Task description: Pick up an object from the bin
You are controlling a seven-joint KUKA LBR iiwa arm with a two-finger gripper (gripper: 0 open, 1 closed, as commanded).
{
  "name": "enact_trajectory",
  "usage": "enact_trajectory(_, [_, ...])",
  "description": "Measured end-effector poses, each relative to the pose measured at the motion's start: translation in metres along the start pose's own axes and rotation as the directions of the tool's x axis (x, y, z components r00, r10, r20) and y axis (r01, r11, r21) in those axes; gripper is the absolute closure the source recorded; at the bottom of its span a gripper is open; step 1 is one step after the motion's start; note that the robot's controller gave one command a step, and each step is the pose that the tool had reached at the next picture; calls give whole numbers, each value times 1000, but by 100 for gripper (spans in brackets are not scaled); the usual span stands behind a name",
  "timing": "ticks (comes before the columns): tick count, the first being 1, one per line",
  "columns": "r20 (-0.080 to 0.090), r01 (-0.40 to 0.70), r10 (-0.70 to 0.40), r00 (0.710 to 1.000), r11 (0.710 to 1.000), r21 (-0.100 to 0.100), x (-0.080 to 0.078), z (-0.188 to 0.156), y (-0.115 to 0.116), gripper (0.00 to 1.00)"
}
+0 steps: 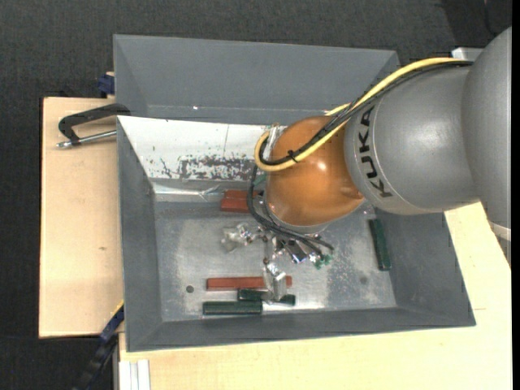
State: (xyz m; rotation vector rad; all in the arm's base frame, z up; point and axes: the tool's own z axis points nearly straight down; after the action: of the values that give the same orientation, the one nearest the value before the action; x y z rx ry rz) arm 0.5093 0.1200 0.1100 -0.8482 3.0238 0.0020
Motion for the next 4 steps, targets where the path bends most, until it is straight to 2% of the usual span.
enact_trajectory(1, [-1,74,-74,997,997,0,4,4,10,0])
enact_trajectory(2, [0,313,-313,950,950,0,1,12,15,0])
enact_trajectory(3, [0,281,-281,960,960,-1,5,32,18,0])
enact_trajectory(4, [3,57,-57,998,998,1,2,38,24,100])
